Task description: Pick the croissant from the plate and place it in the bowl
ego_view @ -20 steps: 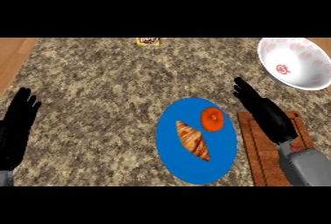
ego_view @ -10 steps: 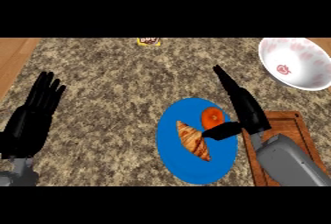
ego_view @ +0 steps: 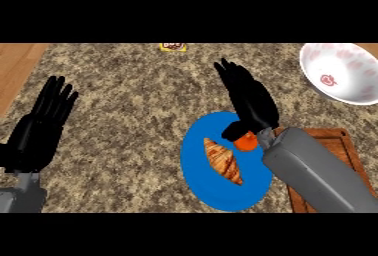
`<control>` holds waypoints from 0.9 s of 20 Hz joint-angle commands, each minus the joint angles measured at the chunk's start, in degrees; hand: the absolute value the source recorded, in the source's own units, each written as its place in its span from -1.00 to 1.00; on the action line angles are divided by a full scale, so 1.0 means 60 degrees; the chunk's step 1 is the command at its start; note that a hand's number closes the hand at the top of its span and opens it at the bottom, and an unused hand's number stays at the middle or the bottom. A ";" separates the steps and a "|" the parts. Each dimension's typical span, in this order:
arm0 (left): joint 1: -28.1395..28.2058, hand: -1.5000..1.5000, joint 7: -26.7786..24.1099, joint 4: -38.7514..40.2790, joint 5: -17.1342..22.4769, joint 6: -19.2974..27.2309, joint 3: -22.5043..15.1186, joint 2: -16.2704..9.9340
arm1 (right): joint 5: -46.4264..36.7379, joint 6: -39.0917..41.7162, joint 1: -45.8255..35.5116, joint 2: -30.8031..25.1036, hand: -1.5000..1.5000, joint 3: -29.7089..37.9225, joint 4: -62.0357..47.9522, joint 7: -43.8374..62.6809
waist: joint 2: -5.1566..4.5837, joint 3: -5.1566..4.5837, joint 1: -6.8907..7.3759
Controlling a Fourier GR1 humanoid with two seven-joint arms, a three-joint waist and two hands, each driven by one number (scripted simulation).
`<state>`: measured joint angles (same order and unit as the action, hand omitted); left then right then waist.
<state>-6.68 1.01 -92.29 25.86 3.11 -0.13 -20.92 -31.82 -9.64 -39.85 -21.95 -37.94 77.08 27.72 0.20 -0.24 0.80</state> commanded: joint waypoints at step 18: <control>-0.0020 0.00 0.0176 -0.0094 -0.0117 -0.0001 0.0165 0.0189 | 0.2116 0.7802 -0.2314 0.3614 -1.00 -0.0586 -0.1861 0.6945 | 0.0022 0.0036 -0.0138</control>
<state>-6.62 0.46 -91.80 24.70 2.83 -0.16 -19.45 -19.71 33.35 -55.05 -4.51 -41.04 64.09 57.10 0.25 -0.11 0.47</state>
